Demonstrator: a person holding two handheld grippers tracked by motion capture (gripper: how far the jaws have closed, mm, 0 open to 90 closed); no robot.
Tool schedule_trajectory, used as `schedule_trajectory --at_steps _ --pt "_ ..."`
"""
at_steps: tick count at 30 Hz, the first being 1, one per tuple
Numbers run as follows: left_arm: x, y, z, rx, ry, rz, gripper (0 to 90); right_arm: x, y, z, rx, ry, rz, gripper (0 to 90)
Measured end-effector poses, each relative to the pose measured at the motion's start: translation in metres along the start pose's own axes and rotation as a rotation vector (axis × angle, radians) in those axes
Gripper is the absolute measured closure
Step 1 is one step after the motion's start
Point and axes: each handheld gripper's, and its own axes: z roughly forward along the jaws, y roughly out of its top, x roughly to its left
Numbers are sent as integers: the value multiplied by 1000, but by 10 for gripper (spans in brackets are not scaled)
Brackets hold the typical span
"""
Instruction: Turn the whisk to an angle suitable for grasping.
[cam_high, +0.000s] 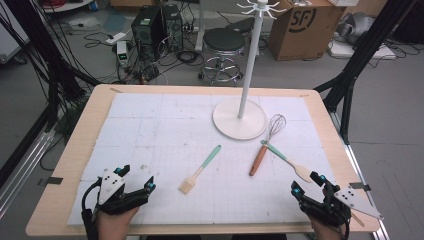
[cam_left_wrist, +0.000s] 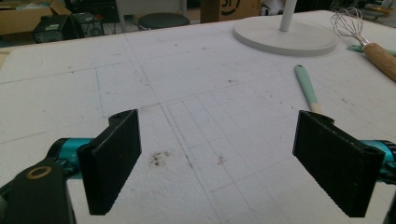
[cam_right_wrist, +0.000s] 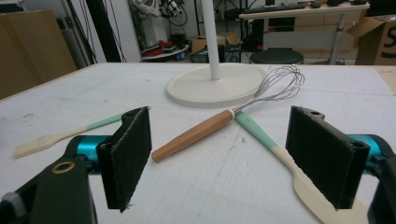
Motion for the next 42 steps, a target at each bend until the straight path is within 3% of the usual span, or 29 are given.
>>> schedule_trajectory --at_steps 4,6,7,8,9,10,11,14,15,18,19,20,21,23,26,30,35,42 --pt "0 -1 1 5 -2 -8 159 -1 4 2 -3 27 38 214" --pt "2 0 0 3 -5 -36 160 -1 6 3 -7 37 47 218" --pt "3 0 -2 -7 -5 -42 159 -2 9 4 1 66 81 328" --pt "3 1 -4 -14 -5 -43 159 -2 9 4 1 66 81 328" --pt "3 1 -5 -21 -3 -47 159 -2 14 6 8 115 111 431" --pt "3 1 -5 -22 -2 -54 159 -2 14 6 8 115 111 431" --pt "3 1 -5 -24 -4 -55 159 -2 19 11 16 155 99 541" --pt "2 1 -3 -9 -1 -48 159 -4 24 19 48 173 105 592" --pt "2 1 -3 -4 -7 -43 159 -8 26 26 73 205 137 695" --pt "1 1 -2 5 -23 -54 159 -12 27 29 85 210 178 719" --pt "1 1 -2 4 -26 -49 159 -16 27 34 106 250 217 767" --pt "1 1 -2 -1 -21 -47 159 -16 27 34 106 250 217 767" --pt "1 1 -2 -1 -19 -44 160 -21 28 41 142 282 257 820" --pt "1 1 -2 -5 -15 -40 160 -27 28 48 157 291 280 872" --pt "2 1 0 -4 -20 -39 160 -31 29 55 168 293 297 893" --pt "3 3 0 -10 -19 -32 162 -41 31 76 222 302 316 894" --pt "2 4 1 -12 -11 -23 162 -46 33 92 273 311 360 895" --pt "3 3 2 -8 -11 -27 163 -52 39 119 331 320 383 895"
